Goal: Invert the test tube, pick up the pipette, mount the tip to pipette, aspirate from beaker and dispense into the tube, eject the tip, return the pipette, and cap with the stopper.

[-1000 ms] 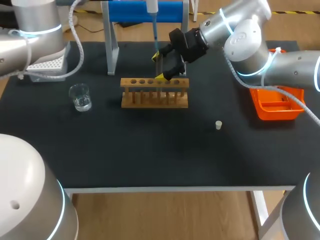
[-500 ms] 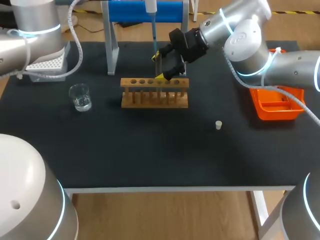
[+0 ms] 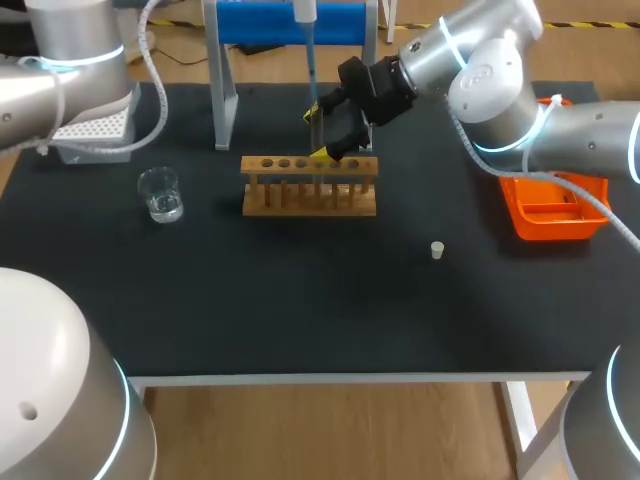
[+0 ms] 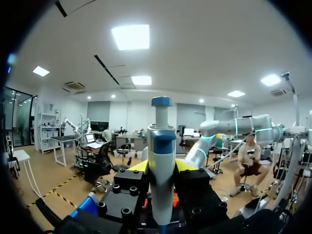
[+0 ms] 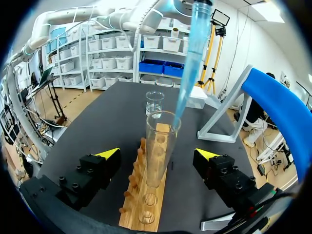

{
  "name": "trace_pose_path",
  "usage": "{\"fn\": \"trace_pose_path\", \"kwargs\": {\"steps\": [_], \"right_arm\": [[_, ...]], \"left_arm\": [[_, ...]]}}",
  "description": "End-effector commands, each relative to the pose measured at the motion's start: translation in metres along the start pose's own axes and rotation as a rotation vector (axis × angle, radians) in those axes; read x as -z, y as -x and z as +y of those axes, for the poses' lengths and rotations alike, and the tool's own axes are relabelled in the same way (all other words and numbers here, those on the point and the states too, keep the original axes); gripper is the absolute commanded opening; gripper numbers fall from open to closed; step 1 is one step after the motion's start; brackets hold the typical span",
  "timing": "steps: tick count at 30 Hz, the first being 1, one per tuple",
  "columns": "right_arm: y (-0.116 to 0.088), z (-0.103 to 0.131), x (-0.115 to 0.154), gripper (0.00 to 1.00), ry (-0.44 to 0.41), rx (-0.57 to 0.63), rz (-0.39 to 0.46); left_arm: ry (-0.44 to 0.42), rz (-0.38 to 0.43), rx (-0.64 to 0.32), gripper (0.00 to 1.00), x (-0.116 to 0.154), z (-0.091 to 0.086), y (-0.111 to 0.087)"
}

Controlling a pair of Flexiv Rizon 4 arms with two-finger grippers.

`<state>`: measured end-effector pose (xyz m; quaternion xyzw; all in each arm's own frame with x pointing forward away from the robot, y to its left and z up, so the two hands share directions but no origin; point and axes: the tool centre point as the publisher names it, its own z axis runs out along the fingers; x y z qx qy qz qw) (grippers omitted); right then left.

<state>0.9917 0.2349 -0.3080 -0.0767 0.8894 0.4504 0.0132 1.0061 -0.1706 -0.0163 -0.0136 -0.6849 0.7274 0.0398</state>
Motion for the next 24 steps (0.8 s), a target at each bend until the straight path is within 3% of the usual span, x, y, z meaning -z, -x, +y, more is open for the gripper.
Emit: {"fn": "trace_pose_path", "kwargs": {"steps": [1, 24], "right_arm": [[-0.0002, -0.0001, 0.0008, 1.0, -0.001, 0.0, 0.001], [-0.0002, -0.0001, 0.0008, 1.0, -0.001, 0.0, 0.001]], "left_arm": [[-0.007, 0.014, -0.003, 0.0, -0.001, 0.0012, 0.0042], [0.008, 0.038, 0.021, 0.0, -0.0109, 0.0022, -0.0038]]}}
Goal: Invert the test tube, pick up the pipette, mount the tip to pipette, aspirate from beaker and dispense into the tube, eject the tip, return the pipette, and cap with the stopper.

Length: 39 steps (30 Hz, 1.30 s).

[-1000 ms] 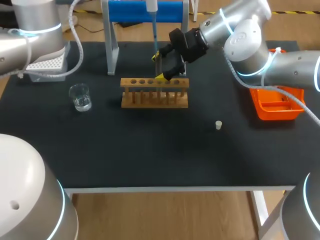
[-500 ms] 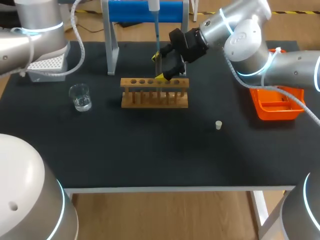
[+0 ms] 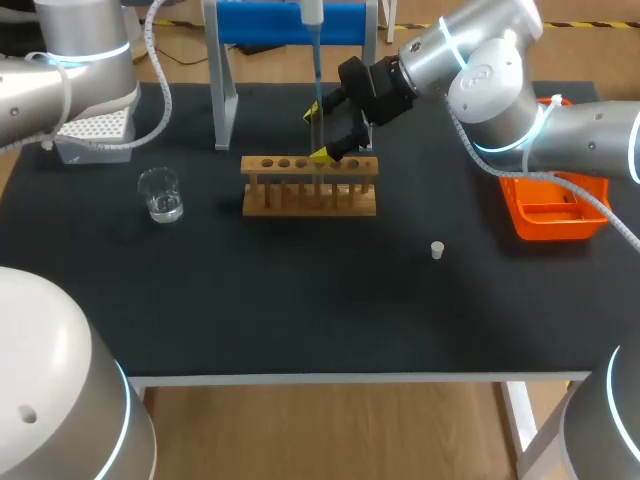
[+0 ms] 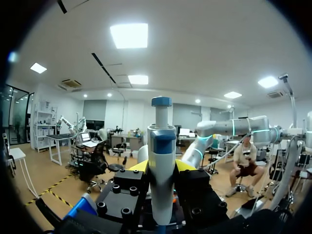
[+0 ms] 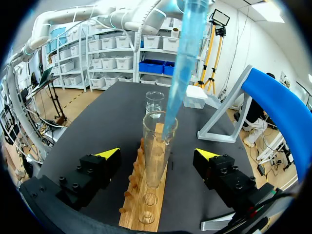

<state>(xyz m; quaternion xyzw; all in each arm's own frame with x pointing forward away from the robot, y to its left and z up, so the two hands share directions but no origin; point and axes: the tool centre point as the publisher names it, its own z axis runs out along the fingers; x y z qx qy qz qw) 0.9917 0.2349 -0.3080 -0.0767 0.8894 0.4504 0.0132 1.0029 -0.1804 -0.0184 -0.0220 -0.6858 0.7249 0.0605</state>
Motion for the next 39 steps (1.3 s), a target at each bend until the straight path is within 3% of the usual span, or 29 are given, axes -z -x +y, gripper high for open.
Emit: {"fn": "trace_pose_path", "kwargs": {"steps": [1, 21, 39], "right_arm": [[-0.0002, -0.0001, 0.0008, 1.0, -0.001, 0.0, 0.001], [-0.0002, -0.0001, 0.0008, 1.0, -0.001, 0.0, 0.001], [-0.0002, -0.0001, 0.0008, 1.0, -0.001, 0.0, 0.001]], "left_arm": [[0.006, -0.005, 0.003, 0.0, -0.0013, -0.0005, -0.0021], [0.023, -0.028, 0.01, 0.0, 0.0001, 0.0003, -0.0098], [0.025, -0.013, -0.025, 0.0, 0.0041, 0.0044, -0.0035]]}}
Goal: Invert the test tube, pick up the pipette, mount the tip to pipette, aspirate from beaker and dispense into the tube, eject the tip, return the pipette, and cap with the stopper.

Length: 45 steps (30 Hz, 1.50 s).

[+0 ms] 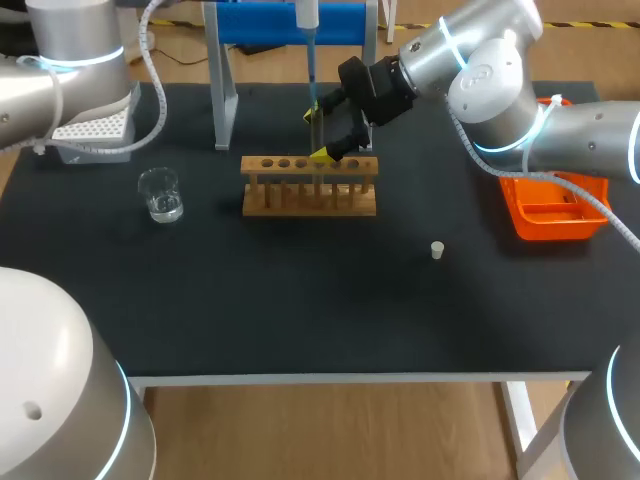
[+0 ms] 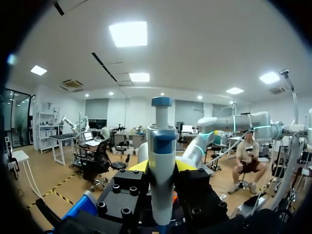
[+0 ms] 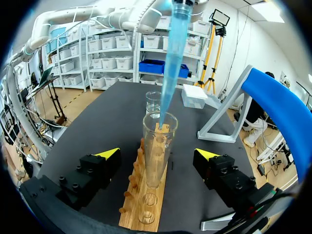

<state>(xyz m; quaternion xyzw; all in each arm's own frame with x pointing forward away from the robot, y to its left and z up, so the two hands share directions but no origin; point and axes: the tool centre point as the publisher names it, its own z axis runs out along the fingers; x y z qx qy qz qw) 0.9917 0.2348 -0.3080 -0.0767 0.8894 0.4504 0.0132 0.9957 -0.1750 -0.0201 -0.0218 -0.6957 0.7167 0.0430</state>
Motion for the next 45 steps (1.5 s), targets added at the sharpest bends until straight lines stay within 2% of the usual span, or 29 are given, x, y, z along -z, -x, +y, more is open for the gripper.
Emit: {"fn": "trace_pose_path", "kwargs": {"steps": [1, 45], "right_arm": [[0.0, 0.0, 0.001, 1.0, -0.001, 0.0, 0.001], [0.0, 0.0, 0.001, 1.0, -0.001, 0.0, 0.001]], "left_arm": [[-0.001, 0.013, -0.001, 0.0, -0.001, 0.003, 0.004], [0.009, 0.026, 0.003, 0.0, 0.002, 0.026, 0.011]]}}
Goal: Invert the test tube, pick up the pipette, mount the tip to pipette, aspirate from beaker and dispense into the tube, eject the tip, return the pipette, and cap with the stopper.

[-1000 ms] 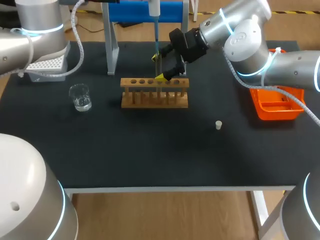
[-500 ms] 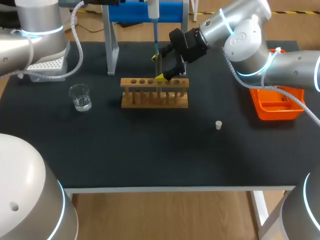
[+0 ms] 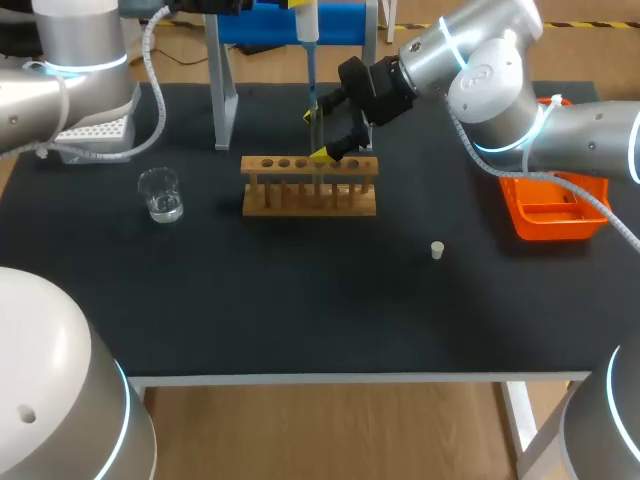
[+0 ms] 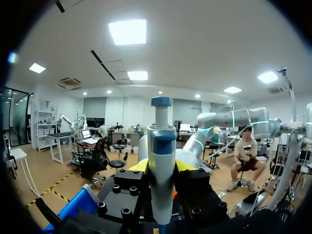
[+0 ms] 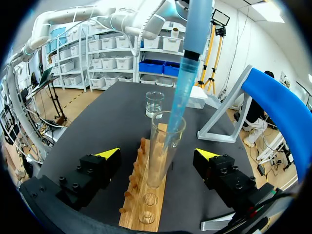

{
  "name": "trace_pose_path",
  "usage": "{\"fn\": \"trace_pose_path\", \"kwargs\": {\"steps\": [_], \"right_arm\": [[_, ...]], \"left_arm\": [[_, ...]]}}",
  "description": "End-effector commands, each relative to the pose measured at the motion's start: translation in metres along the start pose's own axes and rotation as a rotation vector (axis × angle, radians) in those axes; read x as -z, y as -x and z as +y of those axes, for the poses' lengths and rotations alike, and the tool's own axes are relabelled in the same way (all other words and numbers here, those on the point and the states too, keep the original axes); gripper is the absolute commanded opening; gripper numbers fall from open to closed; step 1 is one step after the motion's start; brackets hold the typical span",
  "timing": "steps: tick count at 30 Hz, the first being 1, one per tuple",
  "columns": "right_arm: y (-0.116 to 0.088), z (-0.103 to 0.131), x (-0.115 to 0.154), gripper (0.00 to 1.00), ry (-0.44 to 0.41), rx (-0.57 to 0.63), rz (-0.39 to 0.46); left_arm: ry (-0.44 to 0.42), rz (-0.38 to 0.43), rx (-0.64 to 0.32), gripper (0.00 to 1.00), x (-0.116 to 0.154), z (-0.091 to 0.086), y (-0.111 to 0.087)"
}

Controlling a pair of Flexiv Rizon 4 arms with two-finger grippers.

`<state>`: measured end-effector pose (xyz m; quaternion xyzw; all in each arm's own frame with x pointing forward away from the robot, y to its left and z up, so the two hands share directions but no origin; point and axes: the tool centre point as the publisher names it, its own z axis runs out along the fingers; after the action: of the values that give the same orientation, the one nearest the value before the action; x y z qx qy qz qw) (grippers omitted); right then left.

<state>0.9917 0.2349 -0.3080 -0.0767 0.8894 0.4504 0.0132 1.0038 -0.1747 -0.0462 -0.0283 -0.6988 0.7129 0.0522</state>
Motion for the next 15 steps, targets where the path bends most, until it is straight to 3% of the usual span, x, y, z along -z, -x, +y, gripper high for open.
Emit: {"fn": "trace_pose_path", "kwargs": {"steps": [1, 15], "right_arm": [[-0.0002, 0.0, 0.0008, 1.0, -0.001, 0.0, 0.001], [-0.0002, 0.0, 0.0008, 1.0, -0.001, 0.0, 0.001]], "left_arm": [[-0.001, 0.002, -0.003, 0.0, 0.0001, 0.0009, 0.002], [0.008, -0.005, -0.014, 0.0, 0.0013, 0.0059, 0.0016]]}}
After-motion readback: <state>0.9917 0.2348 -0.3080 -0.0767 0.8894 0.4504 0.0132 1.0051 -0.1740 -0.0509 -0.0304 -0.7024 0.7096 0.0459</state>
